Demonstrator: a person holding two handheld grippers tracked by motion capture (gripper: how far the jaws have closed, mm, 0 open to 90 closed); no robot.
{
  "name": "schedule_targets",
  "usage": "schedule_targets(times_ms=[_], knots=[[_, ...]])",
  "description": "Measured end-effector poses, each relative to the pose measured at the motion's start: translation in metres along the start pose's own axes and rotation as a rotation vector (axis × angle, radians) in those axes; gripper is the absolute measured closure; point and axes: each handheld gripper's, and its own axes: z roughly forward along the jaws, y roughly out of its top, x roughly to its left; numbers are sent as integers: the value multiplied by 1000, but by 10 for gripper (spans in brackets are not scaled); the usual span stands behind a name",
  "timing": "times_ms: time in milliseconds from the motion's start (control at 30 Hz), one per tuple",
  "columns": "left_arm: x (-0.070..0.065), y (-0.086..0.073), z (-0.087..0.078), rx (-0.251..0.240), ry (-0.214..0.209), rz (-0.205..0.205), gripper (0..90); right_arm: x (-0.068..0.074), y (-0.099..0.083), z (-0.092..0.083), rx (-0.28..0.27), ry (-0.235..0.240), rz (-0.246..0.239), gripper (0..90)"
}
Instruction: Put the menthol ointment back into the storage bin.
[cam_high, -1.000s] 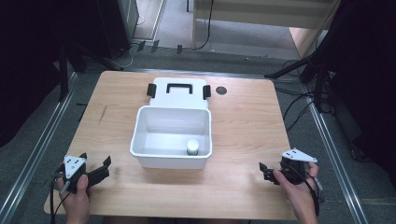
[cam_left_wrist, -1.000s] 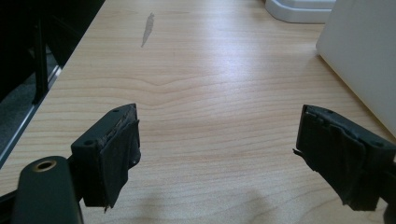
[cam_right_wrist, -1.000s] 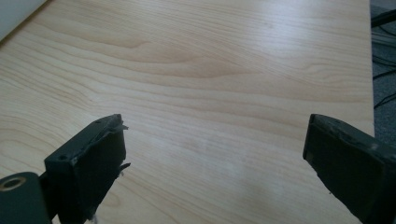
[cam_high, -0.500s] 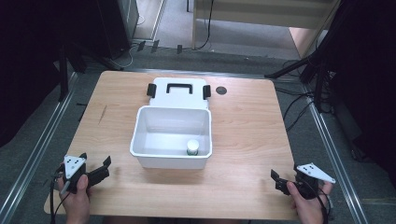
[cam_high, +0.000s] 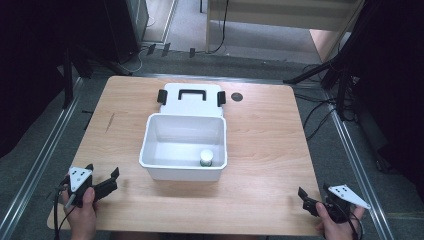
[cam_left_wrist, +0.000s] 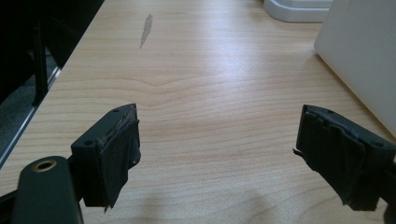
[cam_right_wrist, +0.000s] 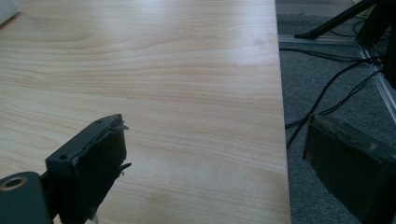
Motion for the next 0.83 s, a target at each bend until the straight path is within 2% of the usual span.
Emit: schedule_targets(times_ms=[200, 300, 467, 600, 700, 833], knots=[[0, 0, 0, -1, -1, 2, 143, -3, -5, -3, -17, -3, 19, 62], [-1, 0, 0, -3, -1, 4, 143, -3, -9, -2, -7, -11, 7, 62], [-1, 0, 0, 3, -4, 8, 143, -8, -14, -7, -56, 4, 58, 62], [1, 0, 0, 16, 4, 4, 143, -5, -14, -5, -43, 9, 28, 65], [2, 0, 0, 25, 10, 2, 143, -1, -15, -4, -28, -9, -10, 86], [2, 0, 0, 37, 10, 7, 143, -2, -15, -5, -43, -9, 11, 114]])
